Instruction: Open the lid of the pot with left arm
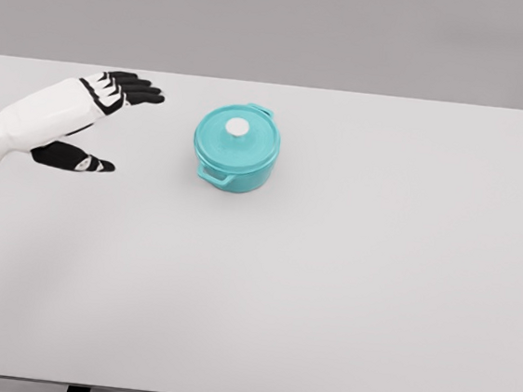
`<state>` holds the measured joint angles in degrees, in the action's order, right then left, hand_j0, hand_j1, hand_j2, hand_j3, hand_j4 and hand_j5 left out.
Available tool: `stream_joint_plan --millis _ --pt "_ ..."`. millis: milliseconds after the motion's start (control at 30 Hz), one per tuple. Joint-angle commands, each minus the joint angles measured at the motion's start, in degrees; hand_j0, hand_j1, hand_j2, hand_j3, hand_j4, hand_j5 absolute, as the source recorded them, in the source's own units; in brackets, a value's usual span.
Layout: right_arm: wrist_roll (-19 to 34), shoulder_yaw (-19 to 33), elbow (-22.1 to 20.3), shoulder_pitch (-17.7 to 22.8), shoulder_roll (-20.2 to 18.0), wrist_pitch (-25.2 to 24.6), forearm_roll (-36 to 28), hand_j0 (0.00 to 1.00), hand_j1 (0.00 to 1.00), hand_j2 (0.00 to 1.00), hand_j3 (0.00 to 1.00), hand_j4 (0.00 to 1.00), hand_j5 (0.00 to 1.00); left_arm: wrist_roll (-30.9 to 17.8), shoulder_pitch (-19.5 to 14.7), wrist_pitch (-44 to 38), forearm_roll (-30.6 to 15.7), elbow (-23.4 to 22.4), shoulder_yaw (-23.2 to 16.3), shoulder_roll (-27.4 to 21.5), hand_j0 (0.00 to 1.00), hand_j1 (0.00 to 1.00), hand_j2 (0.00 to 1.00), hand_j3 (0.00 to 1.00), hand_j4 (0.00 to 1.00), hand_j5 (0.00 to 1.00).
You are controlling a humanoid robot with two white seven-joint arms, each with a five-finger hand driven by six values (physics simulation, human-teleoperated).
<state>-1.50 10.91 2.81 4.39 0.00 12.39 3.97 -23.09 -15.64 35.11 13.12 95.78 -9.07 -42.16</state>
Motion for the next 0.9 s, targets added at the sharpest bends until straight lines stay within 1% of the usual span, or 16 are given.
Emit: stream_joint_plan --millis 0,100,233,333,467,533,567,600,633,667,700,733,767,800,833,867 --pt "0.01 0.25 0.00 0.00 0.00 0.00 -0.02 1.00 1.00 1.00 1.00 1.00 1.00 -0.02 0.00 -0.11 -0.29 -0.24 0.36 -0.20 1.00 1.00 1.00 1.00 1.00 1.00" --pt "0.01 -0.19 0.18 0.18 0.00 0.00 -0.02 1.00 1.00 1.00 1.00 1.00 1.00 -0.55 -0.09 -0.11 -0.11 -0.24 0.28 -0.20 1.00 1.00 1.00 1.00 1.00 1.00" --pt "0.01 -0.01 0.09 0.00 0.00 0.00 -0.02 1.00 1.00 1.00 1.00 1.00 1.00 -11.35 -0.35 -0.11 0.42 -0.24 0.36 0.68 1.00 1.00 1.00 1.00 1.00 1.00" --pt "0.01 -0.10 0.09 0.00 0.00 0.00 -0.02 1.00 1.00 1.00 1.00 1.00 1.00 -11.91 -1.06 -0.11 3.32 -0.24 0.80 2.00 1.00 1.00 1.00 1.00 1.00 1.00" --pt "0.01 -0.10 0.09 0.00 0.00 0.00 -0.02 1.00 1.00 1.00 1.00 1.00 1.00 -11.91 -0.70 -0.11 3.40 -0.24 0.19 1.38 1.00 1.00 1.00 1.00 1.00 1.00" --pt "0.01 -0.10 0.09 0.00 0.00 0.00 -0.02 1.00 1.00 1.00 1.00 1.00 1.00 -11.91 -1.93 -0.11 3.58 -0.33 -3.41 -2.12 1.00 1.00 1.00 1.00 1.00 1.00" --pt "0.01 -0.10 0.09 0.00 0.00 0.00 -0.02 1.00 1.00 1.00 1.00 1.00 1.00 -11.91 -5.27 -0.11 4.54 -0.33 -8.24 -3.80 1.00 1.00 1.00 1.00 1.00 1.00" --pt "0.01 -0.10 0.09 0.00 0.00 0.00 -0.02 1.00 1.00 1.00 1.00 1.00 1.00 -11.91 -9.92 -0.11 8.58 -0.33 -13.51 -4.07 1.00 1.00 1.00 1.00 1.00 1.00" --pt "0.01 -0.10 0.09 0.00 0.00 0.00 -0.02 1.00 1.00 1.00 1.00 1.00 1.00 -11.91 -14.74 -0.11 11.31 -1.20 -19.12 -4.07 1.00 1.00 1.00 1.00 1.00 1.00" --pt "0.01 -0.10 0.09 0.00 0.00 0.00 -0.02 1.00 1.00 1.00 1.00 1.00 1.00 -11.91 -18.01 -0.11 11.49 -1.91 -22.74 -4.15 1.00 1.00 1.00 1.00 1.00 1.00" --pt "0.01 -0.10 0.09 0.00 0.00 0.00 -0.02 1.00 1.00 1.00 1.00 1.00 1.00 -11.91 -21.79 -0.11 11.93 -1.91 -24.94 -4.24 1.00 1.00 1.00 1.00 1.00 1.00" --pt "0.01 -0.10 0.09 0.00 0.00 0.00 -0.02 1.00 1.00 1.00 1.00 1.00 1.00 -11.91 -23.90 -0.11 12.10 -1.91 -26.09 -4.33 1.00 1.00 1.00 1.00 1.00 1.00" --pt "0.01 -0.10 0.09 0.00 0.00 0.00 -0.02 1.00 1.00 1.00 1.00 1.00 1.00 -11.91 -26.71 -0.11 13.68 -1.91 -27.76 -4.33 1.00 1.00 1.00 1.00 1.00 1.00" --pt "0.01 -0.10 0.09 0.00 0.00 0.00 -0.02 1.00 1.00 1.00 1.00 1.00 1.00 -11.91 -28.56 -0.11 14.83 -2.09 -29.34 -4.24 1.00 1.00 1.00 1.00 1.00 1.00" --pt "0.01 -0.10 0.09 0.00 0.00 0.00 -0.02 1.00 1.00 1.00 1.00 1.00 1.00 -11.91 -29.79 -0.11 14.74 -2.61 -30.48 -4.24 1.00 1.00 1.00 1.00 1.00 1.00" --pt "0.01 -0.10 0.09 0.00 0.00 0.00 -0.02 1.00 1.00 1.00 1.00 1.00 1.00 -11.91 -30.94 -0.11 14.83 -3.40 -30.84 -3.98 1.00 1.00 1.00 1.00 1.00 1.00"
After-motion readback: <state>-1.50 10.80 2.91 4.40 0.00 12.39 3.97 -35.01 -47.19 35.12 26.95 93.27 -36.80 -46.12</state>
